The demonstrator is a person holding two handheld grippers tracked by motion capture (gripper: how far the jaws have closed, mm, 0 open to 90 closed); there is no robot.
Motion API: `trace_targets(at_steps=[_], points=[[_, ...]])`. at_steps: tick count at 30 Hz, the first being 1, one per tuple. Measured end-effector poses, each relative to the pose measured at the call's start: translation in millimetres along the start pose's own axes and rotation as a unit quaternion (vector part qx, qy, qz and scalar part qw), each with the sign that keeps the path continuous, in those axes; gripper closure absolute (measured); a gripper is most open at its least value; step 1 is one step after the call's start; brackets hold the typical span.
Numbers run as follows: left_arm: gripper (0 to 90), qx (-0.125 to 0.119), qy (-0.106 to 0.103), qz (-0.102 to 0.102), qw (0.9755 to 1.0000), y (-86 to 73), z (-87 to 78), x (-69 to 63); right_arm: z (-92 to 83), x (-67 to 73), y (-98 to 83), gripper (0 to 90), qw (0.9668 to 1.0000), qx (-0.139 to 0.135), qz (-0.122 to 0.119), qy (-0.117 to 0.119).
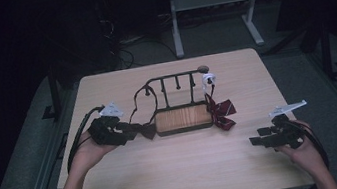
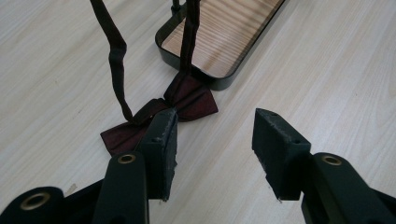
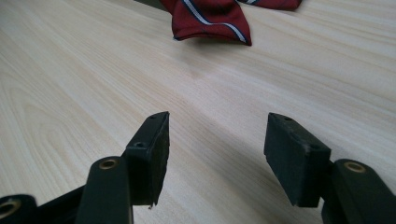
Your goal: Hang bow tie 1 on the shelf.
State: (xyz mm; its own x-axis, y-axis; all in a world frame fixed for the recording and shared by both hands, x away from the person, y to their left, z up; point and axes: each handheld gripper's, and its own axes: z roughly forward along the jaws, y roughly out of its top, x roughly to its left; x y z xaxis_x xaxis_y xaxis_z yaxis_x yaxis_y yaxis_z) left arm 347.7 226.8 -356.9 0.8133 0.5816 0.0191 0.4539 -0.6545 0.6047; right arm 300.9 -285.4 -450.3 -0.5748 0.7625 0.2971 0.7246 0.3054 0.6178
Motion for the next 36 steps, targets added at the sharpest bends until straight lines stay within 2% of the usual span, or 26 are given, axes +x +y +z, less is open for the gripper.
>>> trace_targets(at_steps=[4, 8, 20, 24, 33, 35, 36], points=[[48.0, -0.003, 0.0, -0.001, 1.0, -4.1, 2.0, -1.6, -0.2, 0.1, -0.2, 40.3, 1.0, 0.001, 0.009, 0.0], [45.5, -0.009, -0.006, -0.008, 0.9999, -9.6, 5.6, -2.4, -0.2, -0.6, -0.6, 40.3, 1.0, 0.0, 0.006, -0.001], [38.1, -0.014, -0.005, -0.025, 0.9996, -26.5, 16.3, -5.6, -0.8, -1.8, -0.9, 40.3, 1.0, 0.0, 0.005, -0.002], [37.5, -0.016, -0.001, -0.025, 0.9995, -30.5, 17.4, -8.2, -0.2, -1.9, -0.8, 40.3, 1.0, 0.001, 0.0, -0.002], [36.5, -0.015, 0.004, -0.019, 0.9997, -37.9, 23.2, -13.0, -0.3, -1.5, -1.2, 40.3, 1.0, 0.0, 0.006, -0.002], [36.2, -0.017, 0.005, -0.023, 0.9996, -40.0, 25.5, -15.1, 0.2, -2.1, -1.5, 40.3, 1.0, -0.001, -0.001, -0.003], [35.9, -0.016, 0.009, -0.018, 0.9997, -41.0, 26.7, -16.0, 0.6, -1.9, -1.5, 40.3, 1.0, 0.0, -0.001, -0.002]])
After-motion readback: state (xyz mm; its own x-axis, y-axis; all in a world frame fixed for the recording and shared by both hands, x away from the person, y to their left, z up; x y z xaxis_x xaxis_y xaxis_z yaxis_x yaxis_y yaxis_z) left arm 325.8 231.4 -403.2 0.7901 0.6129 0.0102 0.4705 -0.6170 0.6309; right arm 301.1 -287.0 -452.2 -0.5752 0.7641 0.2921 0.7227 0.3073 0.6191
